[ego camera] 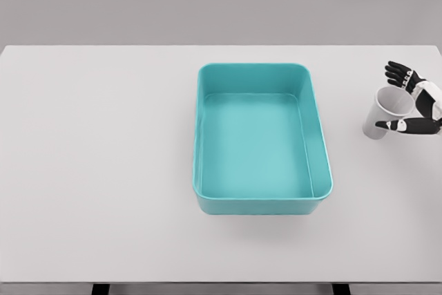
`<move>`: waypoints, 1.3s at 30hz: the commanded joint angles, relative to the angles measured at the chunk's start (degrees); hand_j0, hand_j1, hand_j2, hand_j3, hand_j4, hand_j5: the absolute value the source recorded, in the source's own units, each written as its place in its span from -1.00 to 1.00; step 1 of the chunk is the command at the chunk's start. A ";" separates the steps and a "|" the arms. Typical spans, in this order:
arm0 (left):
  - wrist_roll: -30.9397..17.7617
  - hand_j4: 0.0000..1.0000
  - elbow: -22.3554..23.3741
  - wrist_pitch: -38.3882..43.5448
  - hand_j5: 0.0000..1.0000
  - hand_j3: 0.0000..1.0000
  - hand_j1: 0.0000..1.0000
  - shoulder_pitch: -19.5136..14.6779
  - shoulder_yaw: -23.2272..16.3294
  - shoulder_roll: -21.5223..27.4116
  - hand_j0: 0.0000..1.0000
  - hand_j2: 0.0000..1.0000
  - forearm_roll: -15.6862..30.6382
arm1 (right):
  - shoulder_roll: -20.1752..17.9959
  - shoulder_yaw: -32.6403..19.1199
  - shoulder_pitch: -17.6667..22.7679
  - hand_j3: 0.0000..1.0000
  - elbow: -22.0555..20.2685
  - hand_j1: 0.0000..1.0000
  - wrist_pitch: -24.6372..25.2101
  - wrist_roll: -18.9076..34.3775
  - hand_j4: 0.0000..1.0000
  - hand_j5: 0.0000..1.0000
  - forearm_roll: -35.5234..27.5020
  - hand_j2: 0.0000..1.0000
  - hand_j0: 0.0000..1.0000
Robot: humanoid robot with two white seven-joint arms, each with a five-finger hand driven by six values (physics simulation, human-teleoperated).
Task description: Put the paper cup into the basket with your right arm
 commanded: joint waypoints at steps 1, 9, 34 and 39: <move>-0.01 1.00 0.01 0.00 1.00 1.00 1.00 0.00 0.04 0.00 1.00 1.00 -0.01 | 0.21 0.97 0.00 1.00 0.34 1.00 -0.31 0.11 1.00 1.00 1.40 1.00 1.00; -0.01 1.00 0.01 0.00 1.00 1.00 1.00 -0.18 -0.05 0.00 1.00 1.00 -0.01 | 0.12 0.97 -0.09 0.45 0.69 0.45 -0.31 0.20 0.45 0.45 3.86 0.45 0.45; -0.01 1.00 0.01 0.00 1.00 1.00 1.00 0.00 0.04 0.00 1.00 1.00 -0.01 | -2.69 2.28 -5.09 -0.03 -1.42 -0.03 -0.31 -0.42 -0.03 -0.03 7.99 -0.03 -0.03; -0.01 1.00 0.01 0.00 1.00 1.00 1.00 -0.18 0.04 0.00 1.00 1.00 -0.01 | -2.34 3.87 -8.96 -0.02 -2.91 -0.02 -0.31 -0.33 -0.02 -0.02 8.78 -0.02 -0.02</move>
